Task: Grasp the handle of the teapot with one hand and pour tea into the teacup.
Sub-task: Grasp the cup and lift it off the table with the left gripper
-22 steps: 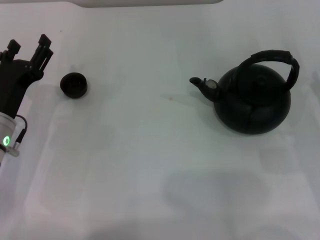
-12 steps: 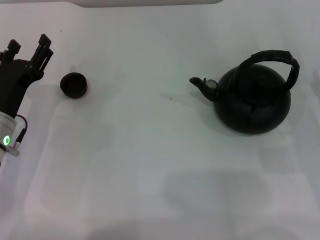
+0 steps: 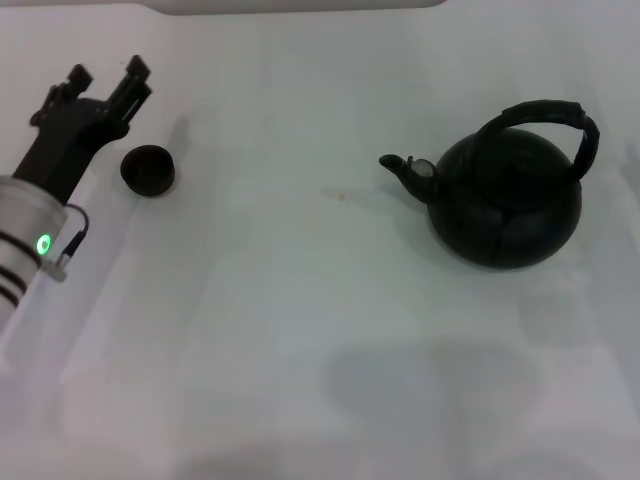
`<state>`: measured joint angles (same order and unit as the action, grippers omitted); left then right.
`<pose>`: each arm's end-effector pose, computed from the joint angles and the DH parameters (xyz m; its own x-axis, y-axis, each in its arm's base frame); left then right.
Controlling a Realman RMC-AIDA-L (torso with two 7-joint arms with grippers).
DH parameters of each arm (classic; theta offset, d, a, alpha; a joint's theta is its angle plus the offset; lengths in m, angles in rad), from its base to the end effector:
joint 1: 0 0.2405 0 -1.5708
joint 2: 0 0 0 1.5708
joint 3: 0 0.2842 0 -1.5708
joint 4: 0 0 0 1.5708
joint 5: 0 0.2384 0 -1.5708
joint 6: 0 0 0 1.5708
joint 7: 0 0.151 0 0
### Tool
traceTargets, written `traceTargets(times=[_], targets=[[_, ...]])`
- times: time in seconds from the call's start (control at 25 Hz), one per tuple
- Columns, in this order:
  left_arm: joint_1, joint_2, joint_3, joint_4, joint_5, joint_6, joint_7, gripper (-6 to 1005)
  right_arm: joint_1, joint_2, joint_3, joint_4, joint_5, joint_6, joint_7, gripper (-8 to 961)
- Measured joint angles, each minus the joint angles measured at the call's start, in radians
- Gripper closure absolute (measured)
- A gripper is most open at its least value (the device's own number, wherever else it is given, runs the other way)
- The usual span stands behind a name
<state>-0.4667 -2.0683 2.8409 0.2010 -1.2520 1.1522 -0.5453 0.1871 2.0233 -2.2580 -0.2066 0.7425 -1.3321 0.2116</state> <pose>-0.3518 0.3513 -0.0829 0.4027 0.1475 0.9034 0.8952 -0.2695 -0.3551 0.4224 0.2715 -0.0148 0.6906 0.0614 -0.7207 -0.7168 -0.0748 -0.6932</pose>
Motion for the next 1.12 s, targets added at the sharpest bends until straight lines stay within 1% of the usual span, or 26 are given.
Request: traceTargets(times=[0.12,0.24,0.28,0.44,0.48,0.68,0.72,0.76,0.8,0.96,1.12], targets=[[-0.065,0.002,0.0,-0.058,0.059,-0.052,-0.076,138,0.0,0.0,0.0,0.002,0.0,0.001,0.0,77],[-0.16,0.002,0.0,-0.185,0.188,-0.11,-0.265,138,0.0,0.0,0.0,0.005,0.0,0.004,0.0,77],[-0.16,0.002,0.0,-0.185,0.188,-0.11,-0.265,138,0.0,0.0,0.0,0.005,0.0,0.006,0.0,78],[-0.254,0.002,0.001,-0.309,0.353,-0.156,-0.437,138,0.0,0.0,0.0,0.007,0.0,0.016,0.0,78],[-0.282,0.002,0.002,-0.347,0.414,-0.16,-0.499,137,0.001,0.0,0.0,0.007,0.0,0.019,0.0,78],[-0.391,0.002,0.003,-0.504,0.675,-0.153,-0.751,137,0.006,-0.001,0.0,0.007,0.0,0.04,0.0,78],[-0.416,0.002,0.003,-0.54,0.745,-0.146,-0.806,137,0.007,-0.002,0.0,0.007,0.0,0.043,0.0,78],[-0.459,0.002,0.004,-0.596,0.844,-0.124,-0.884,137,0.009,-0.002,0.0,0.008,0.001,0.048,0.0,78],[-0.459,0.002,0.004,-0.596,0.844,-0.124,-0.884,137,0.009,-0.002,0.0,0.008,0.001,0.048,0.0,78],[-0.532,0.002,0.004,-0.682,1.012,-0.065,-1.008,138,0.014,-0.003,0.0,0.009,0.01,0.052,0.0,78],[-0.582,0.002,0.005,-0.73,1.162,-0.039,-1.093,138,0.019,-0.005,0.0,0.009,0.014,0.056,0.0,78]])
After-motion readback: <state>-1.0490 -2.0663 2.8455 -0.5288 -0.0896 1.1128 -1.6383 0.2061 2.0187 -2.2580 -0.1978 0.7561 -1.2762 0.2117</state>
